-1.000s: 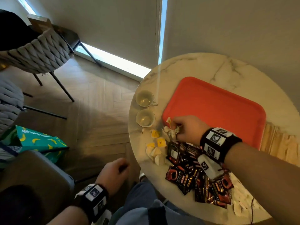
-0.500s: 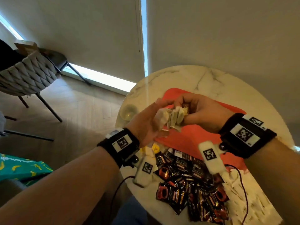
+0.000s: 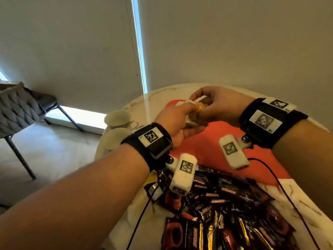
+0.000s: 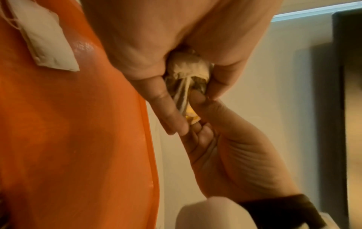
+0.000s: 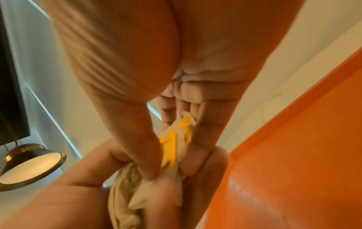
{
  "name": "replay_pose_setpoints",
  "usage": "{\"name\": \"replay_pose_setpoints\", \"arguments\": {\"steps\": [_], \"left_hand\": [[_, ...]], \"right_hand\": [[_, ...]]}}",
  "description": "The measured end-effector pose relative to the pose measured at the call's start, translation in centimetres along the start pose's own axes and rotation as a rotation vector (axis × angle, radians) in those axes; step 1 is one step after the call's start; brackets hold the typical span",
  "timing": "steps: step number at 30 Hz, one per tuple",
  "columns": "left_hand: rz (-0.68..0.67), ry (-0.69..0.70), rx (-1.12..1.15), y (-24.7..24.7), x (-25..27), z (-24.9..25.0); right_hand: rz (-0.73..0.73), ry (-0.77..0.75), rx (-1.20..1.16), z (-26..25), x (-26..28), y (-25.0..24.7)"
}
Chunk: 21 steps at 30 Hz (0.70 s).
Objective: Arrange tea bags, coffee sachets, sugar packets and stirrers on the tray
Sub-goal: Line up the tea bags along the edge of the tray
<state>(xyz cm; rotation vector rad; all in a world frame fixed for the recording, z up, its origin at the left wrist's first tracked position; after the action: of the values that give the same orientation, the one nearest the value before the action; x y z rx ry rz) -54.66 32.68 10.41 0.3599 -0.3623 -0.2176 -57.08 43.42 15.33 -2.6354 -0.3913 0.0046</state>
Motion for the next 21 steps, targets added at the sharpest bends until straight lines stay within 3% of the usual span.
{"name": "replay_pose_setpoints", "arguments": {"steps": [7,12,14,16,19,21], "left_hand": [[0.049,0.105,-0.045,-0.6,4.8,0.3],[0.181,0.154,0.014,-2.4,2.9,3.0],[0.245,0.162,0.001,-3.1,1.3,4.0],[0.246,0.176,-0.030,-3.1,-1.0,5.2],[0.201,0.144,-0.057,-2.5,-4.3,6.4],[0.187,0.110,-0.052,-2.1,-5.5,6.8]], "right_hand": [[0.226,-0.031,0.058,-2.2,6.3,1.0],[0.369,-0.002,0.012,-2.6,5.6,-1.1],[0.304,0.128,0.107,-0.1,3.7,-1.7],[0.157,0.240,0.376,2.7,1.1,-1.5],[-0.011,0.307,0.795,5.6,-2.3,-1.5],[-0.119,0.363,0.927,7.7,-3.5,-1.4]]}}
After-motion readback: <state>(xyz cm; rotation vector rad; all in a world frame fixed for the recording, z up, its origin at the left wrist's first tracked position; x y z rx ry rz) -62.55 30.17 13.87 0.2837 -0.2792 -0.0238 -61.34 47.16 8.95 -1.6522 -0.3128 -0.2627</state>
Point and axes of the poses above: each hand's wrist, its own x-axis away from the middle knuckle, its own y-axis out of the palm, z = x × y, the point moved 9 cm from there along -x, towards the middle knuckle, and after that the axes turned 2 degrees about -y, right-handed, at the moved point
